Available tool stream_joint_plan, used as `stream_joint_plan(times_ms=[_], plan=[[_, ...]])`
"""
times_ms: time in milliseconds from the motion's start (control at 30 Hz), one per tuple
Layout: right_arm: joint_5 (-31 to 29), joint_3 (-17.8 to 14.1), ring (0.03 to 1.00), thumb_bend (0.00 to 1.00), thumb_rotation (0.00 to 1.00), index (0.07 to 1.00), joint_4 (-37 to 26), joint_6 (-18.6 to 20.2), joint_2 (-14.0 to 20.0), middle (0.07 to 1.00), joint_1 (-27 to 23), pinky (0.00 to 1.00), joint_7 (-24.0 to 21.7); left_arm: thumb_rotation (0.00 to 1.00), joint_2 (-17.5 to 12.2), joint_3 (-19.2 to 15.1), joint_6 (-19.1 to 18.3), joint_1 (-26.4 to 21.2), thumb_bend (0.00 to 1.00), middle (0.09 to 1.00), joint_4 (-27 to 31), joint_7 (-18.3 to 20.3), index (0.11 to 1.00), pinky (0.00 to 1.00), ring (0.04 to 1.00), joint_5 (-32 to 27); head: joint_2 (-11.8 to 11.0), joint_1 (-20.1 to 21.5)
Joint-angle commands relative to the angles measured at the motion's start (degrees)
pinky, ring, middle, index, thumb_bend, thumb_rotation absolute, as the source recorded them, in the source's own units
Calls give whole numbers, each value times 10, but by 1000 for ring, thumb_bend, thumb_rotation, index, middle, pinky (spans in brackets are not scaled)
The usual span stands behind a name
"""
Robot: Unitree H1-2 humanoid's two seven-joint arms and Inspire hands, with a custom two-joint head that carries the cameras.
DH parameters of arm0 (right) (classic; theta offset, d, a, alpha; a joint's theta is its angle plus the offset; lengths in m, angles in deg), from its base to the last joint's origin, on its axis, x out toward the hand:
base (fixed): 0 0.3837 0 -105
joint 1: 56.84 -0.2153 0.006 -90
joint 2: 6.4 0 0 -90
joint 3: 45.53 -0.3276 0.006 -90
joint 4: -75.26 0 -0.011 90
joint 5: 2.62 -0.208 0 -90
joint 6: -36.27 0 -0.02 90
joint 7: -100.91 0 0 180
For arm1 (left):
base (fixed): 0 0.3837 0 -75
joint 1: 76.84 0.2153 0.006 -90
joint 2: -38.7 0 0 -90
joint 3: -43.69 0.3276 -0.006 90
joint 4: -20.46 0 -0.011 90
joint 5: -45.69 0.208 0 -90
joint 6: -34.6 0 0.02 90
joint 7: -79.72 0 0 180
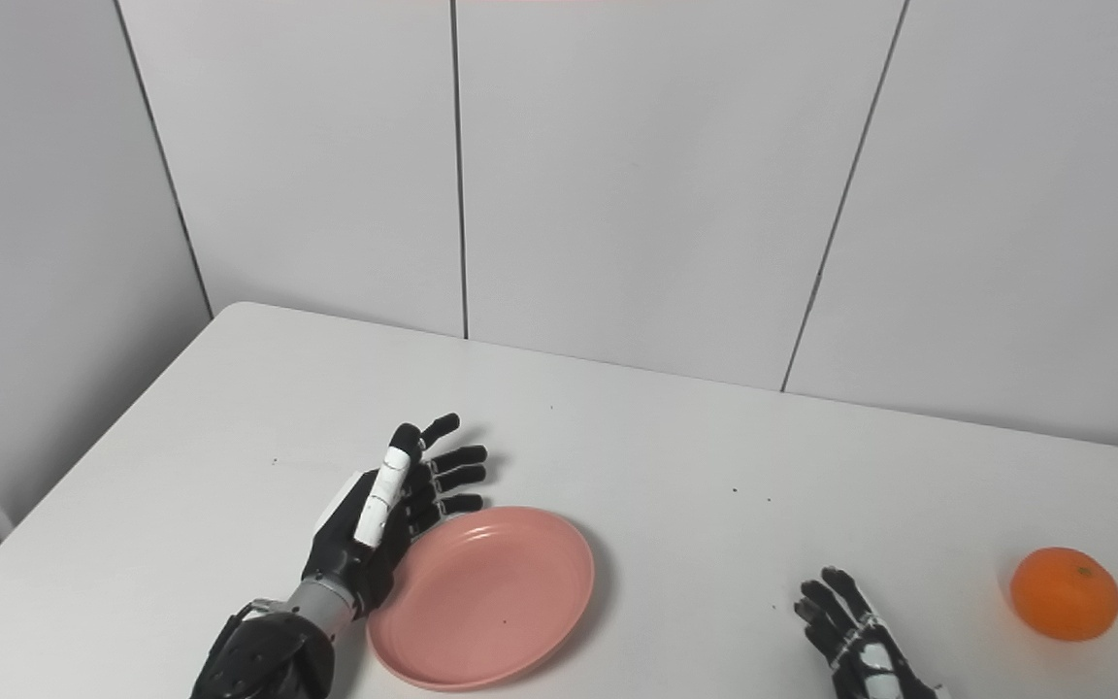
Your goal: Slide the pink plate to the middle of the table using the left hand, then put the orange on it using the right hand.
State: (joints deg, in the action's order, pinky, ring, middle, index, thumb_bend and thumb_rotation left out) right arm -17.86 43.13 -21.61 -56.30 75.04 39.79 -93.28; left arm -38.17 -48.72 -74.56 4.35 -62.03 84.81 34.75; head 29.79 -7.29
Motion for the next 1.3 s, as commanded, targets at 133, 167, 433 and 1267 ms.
stream_joint_plan(times_ms=[133,167,433,1267], plan=[[-9,10,878,791,881,896,31,20,-14,872,33,946,1,900,-11,-8,8,-23,1000,782,30,5,892,725,802,-10,5,1],[-8,10,880,789,883,897,30,20,-14,874,33,948,1,899,-12,-10,6,-25,1000,783,34,6,892,725,802,-13,7,1],[-5,13,874,801,868,888,21,30,-16,866,31,935,8,891,-20,-47,-39,-49,1000,774,108,-8,892,705,795,-42,26,18],[-16,21,859,850,856,873,-46,94,-7,859,29,926,29,851,-69,-69,98,35,1000,765,76,1,874,688,779,-19,99,33]])
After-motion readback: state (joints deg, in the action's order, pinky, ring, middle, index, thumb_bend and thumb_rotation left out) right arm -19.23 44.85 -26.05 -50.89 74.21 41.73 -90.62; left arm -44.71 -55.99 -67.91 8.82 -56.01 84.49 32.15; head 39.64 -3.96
